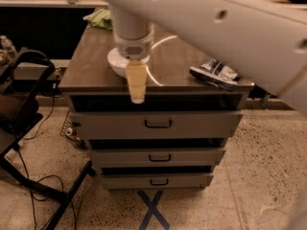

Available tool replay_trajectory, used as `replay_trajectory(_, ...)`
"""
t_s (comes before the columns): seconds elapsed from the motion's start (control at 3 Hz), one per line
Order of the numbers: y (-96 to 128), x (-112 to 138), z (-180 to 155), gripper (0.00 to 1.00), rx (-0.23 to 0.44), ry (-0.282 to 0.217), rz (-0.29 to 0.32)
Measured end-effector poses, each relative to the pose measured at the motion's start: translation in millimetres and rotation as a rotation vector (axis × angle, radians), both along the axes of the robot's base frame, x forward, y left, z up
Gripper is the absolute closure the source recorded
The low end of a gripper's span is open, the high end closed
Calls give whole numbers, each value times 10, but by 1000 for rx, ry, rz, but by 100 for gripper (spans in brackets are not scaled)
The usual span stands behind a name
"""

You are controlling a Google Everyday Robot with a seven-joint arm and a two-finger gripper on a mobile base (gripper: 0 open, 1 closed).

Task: Move white bowl near green jalapeno chip bag

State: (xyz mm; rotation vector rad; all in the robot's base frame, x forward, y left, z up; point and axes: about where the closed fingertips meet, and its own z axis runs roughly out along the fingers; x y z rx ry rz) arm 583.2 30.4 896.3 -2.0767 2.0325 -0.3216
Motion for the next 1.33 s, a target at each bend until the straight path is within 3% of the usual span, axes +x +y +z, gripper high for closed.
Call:
replay_trajectory(0.67,428,258,-497,0,-107,76,29)
replay_trajectory(1.33,460,291,-534,49,-96,68,34)
